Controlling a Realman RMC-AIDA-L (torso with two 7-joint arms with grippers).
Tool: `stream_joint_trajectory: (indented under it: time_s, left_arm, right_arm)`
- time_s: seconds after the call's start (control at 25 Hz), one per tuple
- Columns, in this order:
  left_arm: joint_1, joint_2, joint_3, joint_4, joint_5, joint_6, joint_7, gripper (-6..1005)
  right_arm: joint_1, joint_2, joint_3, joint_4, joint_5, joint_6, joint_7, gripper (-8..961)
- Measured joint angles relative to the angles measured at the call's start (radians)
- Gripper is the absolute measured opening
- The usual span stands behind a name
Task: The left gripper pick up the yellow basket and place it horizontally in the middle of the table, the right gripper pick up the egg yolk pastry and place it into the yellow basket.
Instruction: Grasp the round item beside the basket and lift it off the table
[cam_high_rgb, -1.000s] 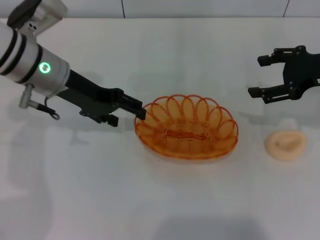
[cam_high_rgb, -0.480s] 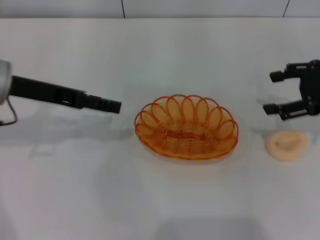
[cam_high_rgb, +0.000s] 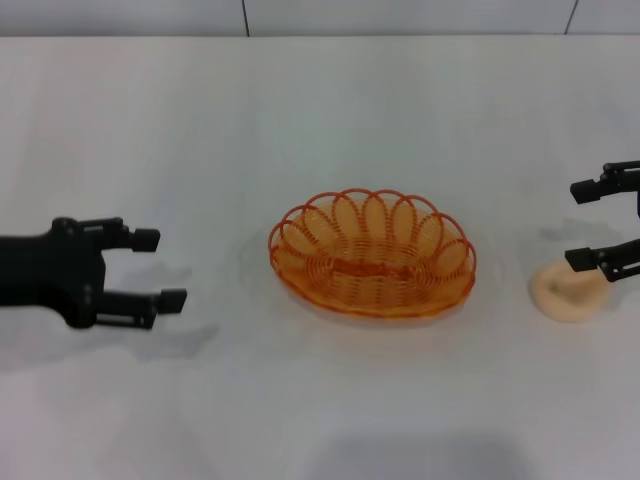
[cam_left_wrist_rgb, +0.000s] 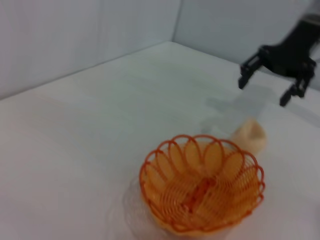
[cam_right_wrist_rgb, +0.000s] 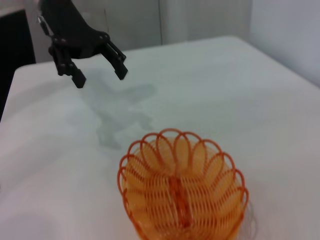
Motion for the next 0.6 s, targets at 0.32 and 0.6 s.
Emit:
stream_joint_trajectory:
  time_s: [0.32,0.6]
  left_arm:
    - [0.029,-0.018,-0.041,-0.092,0.009,-0.009,0.232,873]
    - [0.018,-0.018,-0.074,-0.120,0.006,-0.001,0.284,872]
  right_arm:
    - [0.019,0.006,-0.012,-0.017,-0.110,-0.003,0.039,841]
    - [0.021,0.017,-0.012,0.005,-0.174,0.053,0.046,841]
